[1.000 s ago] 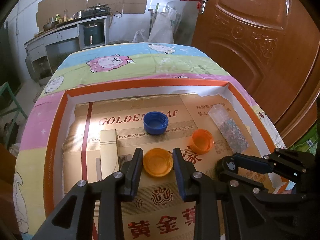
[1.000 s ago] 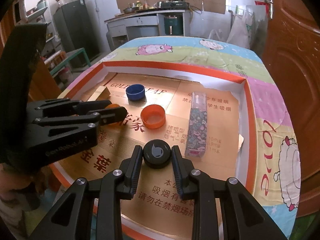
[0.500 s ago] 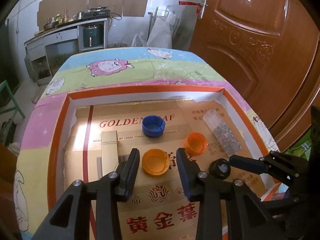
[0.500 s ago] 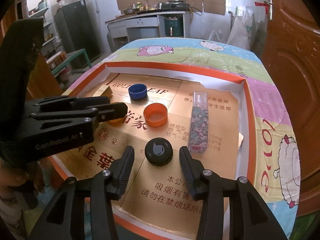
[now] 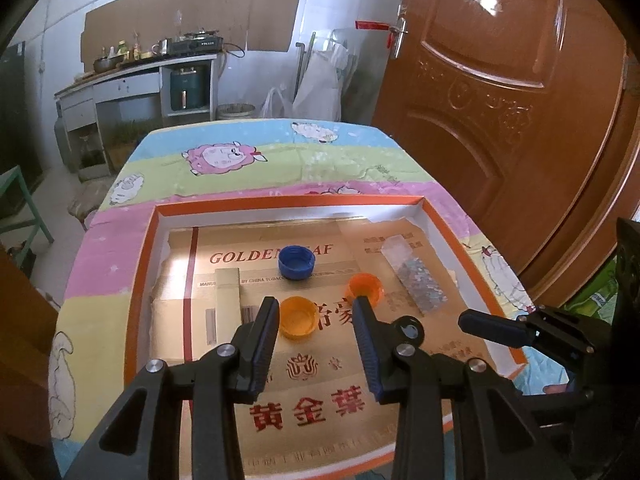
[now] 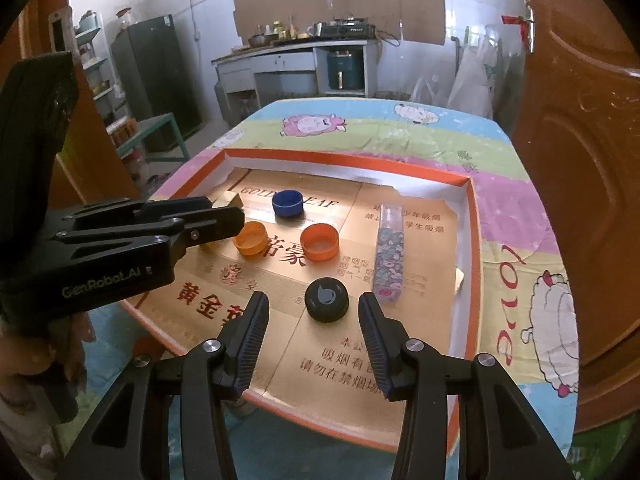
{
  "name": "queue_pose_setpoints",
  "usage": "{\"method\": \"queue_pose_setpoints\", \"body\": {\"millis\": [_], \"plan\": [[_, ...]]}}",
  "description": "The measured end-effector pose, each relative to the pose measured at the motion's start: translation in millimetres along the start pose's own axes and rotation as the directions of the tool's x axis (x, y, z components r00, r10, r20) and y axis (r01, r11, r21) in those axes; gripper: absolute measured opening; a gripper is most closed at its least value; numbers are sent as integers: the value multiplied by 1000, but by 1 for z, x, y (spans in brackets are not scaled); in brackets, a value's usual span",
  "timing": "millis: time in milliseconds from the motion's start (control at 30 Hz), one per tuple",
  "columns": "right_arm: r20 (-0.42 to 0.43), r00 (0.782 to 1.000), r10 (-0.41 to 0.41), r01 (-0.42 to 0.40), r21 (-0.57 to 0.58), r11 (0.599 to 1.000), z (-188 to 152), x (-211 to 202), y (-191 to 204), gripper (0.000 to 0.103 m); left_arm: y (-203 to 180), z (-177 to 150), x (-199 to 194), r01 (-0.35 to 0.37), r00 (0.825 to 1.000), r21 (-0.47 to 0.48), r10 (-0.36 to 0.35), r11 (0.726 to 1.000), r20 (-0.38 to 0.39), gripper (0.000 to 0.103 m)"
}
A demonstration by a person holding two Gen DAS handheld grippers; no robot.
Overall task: Organize rigid objects
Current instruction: 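Open the right gripper releasing the black cap while the left gripper releases the orange cap, then withdraw both tools toward the white lid and white box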
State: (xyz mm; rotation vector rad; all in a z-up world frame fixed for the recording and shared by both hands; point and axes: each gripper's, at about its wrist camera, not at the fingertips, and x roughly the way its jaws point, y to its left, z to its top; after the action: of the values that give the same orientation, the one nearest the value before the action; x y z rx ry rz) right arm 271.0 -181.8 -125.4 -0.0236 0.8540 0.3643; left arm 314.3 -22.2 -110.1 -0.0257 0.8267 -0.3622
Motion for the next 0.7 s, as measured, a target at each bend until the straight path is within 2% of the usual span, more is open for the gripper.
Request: {"method": "queue_pose_setpoints", "body": {"millis": [700], "plan": [[69,997,-43,43,8,999,-24,-77,25,48,-10,-31,-82,-7,998,-16,8,1000,68,38]]}}
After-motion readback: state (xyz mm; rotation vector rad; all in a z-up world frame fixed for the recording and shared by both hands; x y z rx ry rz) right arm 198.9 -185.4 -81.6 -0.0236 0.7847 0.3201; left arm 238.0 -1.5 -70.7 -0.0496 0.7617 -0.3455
